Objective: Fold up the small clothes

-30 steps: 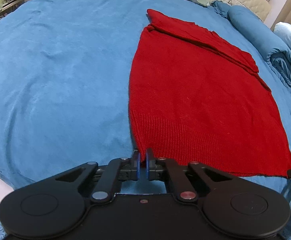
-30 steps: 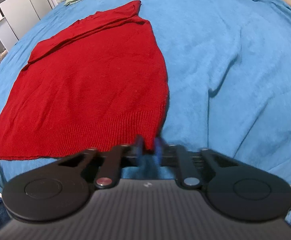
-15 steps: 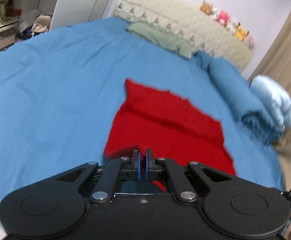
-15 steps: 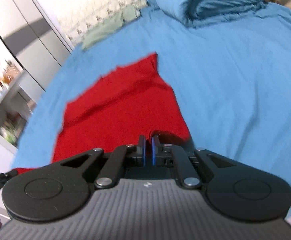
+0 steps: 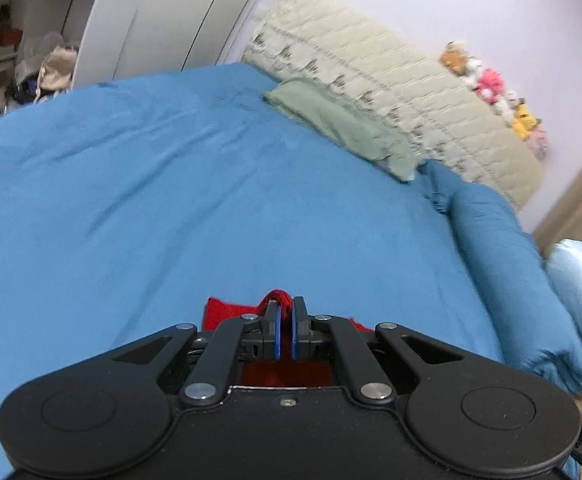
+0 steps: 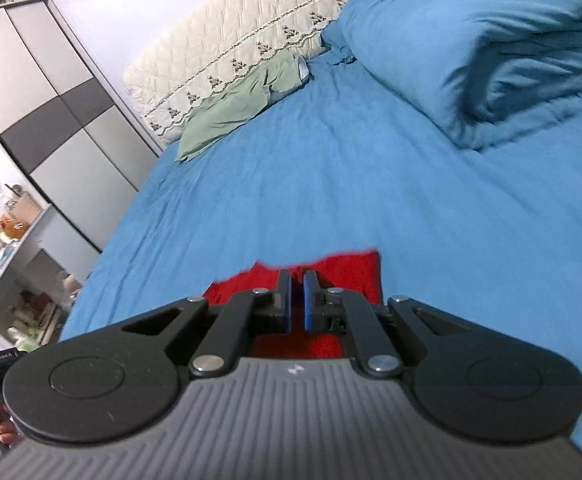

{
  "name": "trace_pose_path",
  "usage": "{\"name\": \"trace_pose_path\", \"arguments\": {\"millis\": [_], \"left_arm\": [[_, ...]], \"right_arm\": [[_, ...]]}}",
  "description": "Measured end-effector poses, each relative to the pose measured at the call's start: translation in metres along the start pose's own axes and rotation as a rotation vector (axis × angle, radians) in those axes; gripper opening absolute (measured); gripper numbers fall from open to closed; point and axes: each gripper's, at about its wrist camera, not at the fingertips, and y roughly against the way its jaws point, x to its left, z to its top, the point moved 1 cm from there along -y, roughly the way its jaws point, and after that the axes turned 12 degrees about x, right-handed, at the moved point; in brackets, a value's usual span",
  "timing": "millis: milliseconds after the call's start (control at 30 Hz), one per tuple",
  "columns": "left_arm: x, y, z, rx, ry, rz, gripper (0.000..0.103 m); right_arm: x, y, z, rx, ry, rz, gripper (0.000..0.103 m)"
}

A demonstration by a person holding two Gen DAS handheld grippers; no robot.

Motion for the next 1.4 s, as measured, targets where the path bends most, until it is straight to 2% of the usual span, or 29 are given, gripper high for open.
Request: {"name": "trace_pose_path", "arguments": {"millis": [100, 233, 433, 567, 733, 800, 833, 867, 900, 933, 967, 1033, 1133, 1167, 1267, 1400], "left_arm": [[-0.002, -0.048, 0.012, 0.035, 0.007, 0.059, 0.004], [-0.003, -0.087, 0.025, 0.087, 0.019, 0.121, 0.004], [0.006, -0.113, 0.037, 0.135, 0.112, 0.148, 0.004], [-0.002, -0.127, 0.042, 0.147, 0.103, 0.173, 0.004], [-0.003, -0.146, 0.043, 0.151, 0.095, 0.208, 0.005], [-0.005, -0.153, 0.042, 0.157, 0.086, 0.211, 0.007], [-0.006, -0.153, 0.041, 0.151, 0.078, 0.207, 0.011], [-0.007, -0.151, 0.04, 0.142, 0.072, 0.212, 0.033], [-0.008, -0.148, 0.041, 0.129, 0.067, 0.222, 0.067], [-0.01, -0.143, 0.042, 0.107, 0.059, 0.237, 0.079], [-0.015, -0.134, 0.042, 0.074, 0.039, 0.257, 0.092], [-0.021, -0.116, 0.041, 0.027, -0.013, 0.28, 0.094], [-0.035, -0.088, 0.029, 0.03, -0.137, 0.306, 0.098], [-0.04, -0.081, 0.022, 0.039, -0.181, 0.317, 0.103], [-0.054, -0.074, -0.011, 0.1, -0.343, 0.333, 0.103], [-0.062, -0.088, -0.057, 0.216, -0.527, 0.37, 0.103]], "right_arm": [[-0.007, -0.052, 0.016, 0.016, 0.003, -0.049, 0.02], [-0.016, -0.095, 0.029, 0.039, -0.015, -0.101, 0.02], [-0.011, -0.122, 0.048, 0.059, 0.033, -0.149, 0.02], [-0.006, -0.14, 0.06, 0.062, 0.051, -0.179, 0.019], [-0.007, -0.166, 0.057, 0.075, 0.095, -0.243, 0.019], [-0.006, -0.171, 0.054, 0.069, 0.111, -0.249, 0.026], [-0.005, -0.17, 0.053, 0.059, 0.112, -0.253, 0.034], [-0.004, -0.167, 0.051, 0.045, 0.115, -0.252, 0.064], [-0.002, -0.163, 0.05, 0.024, 0.122, -0.251, 0.092], [0.002, -0.156, 0.048, -0.014, 0.137, -0.251, 0.098], [0.005, -0.149, 0.046, -0.035, 0.163, -0.246, 0.1], [0.012, -0.141, 0.041, -0.021, 0.21, -0.246, 0.1], [0.025, -0.123, 0.024, -0.014, 0.29, -0.24, 0.1], [0.03, -0.117, 0.015, -0.006, 0.32, -0.241, 0.1], [0.04, -0.109, -0.013, 0.053, 0.378, -0.23, 0.102], [0.043, -0.117, -0.052, 0.15, 0.435, -0.247, 0.102]]}}
